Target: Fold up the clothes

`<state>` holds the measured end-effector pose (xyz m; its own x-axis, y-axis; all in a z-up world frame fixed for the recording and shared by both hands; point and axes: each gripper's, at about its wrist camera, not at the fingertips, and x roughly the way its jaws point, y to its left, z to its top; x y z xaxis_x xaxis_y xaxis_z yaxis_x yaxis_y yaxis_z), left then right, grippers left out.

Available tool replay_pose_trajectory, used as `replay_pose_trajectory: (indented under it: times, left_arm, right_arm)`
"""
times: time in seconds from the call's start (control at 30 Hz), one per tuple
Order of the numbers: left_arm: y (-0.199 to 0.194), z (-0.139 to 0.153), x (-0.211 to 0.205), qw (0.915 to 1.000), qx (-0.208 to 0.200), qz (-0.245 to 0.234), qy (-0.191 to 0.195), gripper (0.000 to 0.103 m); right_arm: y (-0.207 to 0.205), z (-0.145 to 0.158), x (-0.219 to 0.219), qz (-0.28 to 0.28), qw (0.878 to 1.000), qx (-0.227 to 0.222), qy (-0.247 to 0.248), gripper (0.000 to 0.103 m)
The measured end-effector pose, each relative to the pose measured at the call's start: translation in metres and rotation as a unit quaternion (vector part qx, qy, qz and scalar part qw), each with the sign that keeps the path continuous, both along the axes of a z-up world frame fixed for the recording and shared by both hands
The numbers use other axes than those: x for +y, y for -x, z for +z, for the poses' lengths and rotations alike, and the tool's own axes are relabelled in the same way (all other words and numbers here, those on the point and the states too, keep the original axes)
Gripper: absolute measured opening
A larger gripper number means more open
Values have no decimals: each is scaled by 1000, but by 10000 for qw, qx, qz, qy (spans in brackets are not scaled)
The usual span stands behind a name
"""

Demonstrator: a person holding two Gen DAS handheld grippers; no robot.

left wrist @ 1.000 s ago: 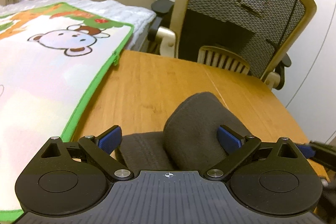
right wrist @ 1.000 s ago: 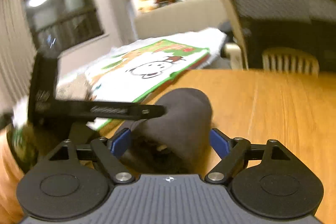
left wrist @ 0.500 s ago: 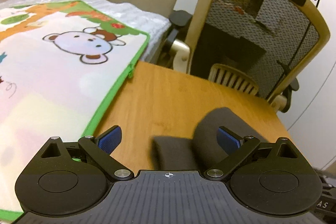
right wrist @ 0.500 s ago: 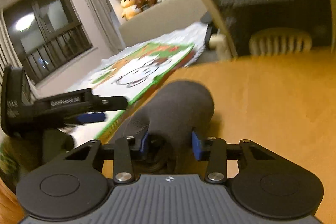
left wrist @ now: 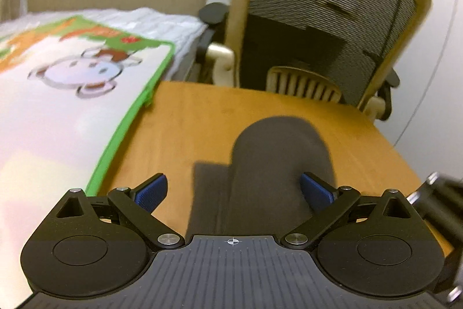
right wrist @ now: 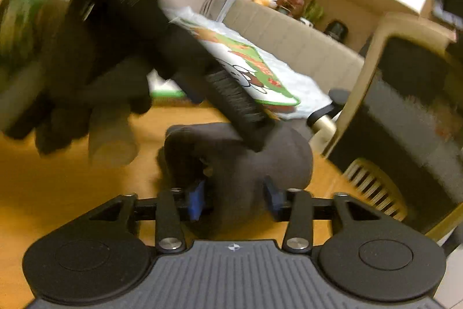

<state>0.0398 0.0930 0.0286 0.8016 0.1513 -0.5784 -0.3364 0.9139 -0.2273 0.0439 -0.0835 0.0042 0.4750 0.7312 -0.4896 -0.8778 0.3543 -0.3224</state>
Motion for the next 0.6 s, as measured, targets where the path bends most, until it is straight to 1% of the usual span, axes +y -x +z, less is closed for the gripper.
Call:
replay_pose_trajectory:
  times: [0.03,0.07,0.1,0.13,0.17,0.2,0.23,0.3,0.33,0.37,0.43,0.47,0.53,0.57,0.6]
  left_arm:
    - [6,-2,7,9999,-47,75,77,101]
    - [11,-3,13,9998,-82,147,131,101]
    - [15,-3,20,9995,-106,223,211,101]
    - [19,-5,27,9989,-126,311,318,101]
    - [21,-6,32,9984,-141,383,382,101]
    - [23,-7,37,9979,-155,453,439,101]
    - [24,-7,40,9977,-161,496,442,101]
    - [25,-10,45,9973,-157,558,451,101]
    - [24,-12,48,9970,-149,578,501,102]
    - [24,-14,52,9964,-145,590,596,103]
    - [21,-19,61,9940,-150,601,901,103]
    - [21,-21,66,9925,-151,601,1053,103]
    - [20,-23,72,9900,-140,573,1283,103]
    - [19,-23,74,9895,-124,546,1335,103]
    - [18,-23,75,9894,-107,524,1351,103]
  right_arm:
    - [-6,6,-6,-19,9992,332,-239,88]
    - [-12,12,-12,-39,9966,663,-478,93]
    - [-21,19,-20,-95,9907,1127,-761,95]
    - [-32,24,-26,-175,9815,1608,-1028,96]
    - [-43,27,-31,-278,9695,2081,-1268,96]
    - [-55,27,-35,-411,9541,2573,-1476,96]
    - [-65,23,-35,-533,9402,2954,-1611,96]
    - [-76,11,-31,-720,9227,3375,-1720,96]
    - [-76,4,-25,-790,9190,3462,-1716,96]
    - [-75,-3,-18,-826,9192,3475,-1659,96]
    - [-64,-14,-1,-796,9266,3351,-1512,96]
    - [-59,-18,9,-741,9328,3215,-1450,96]
    - [-46,-21,30,-606,9495,2783,-1317,96]
    - [-41,-23,38,-585,9562,2586,-1242,96]
    - [-37,-24,46,-605,9599,2470,-1182,97]
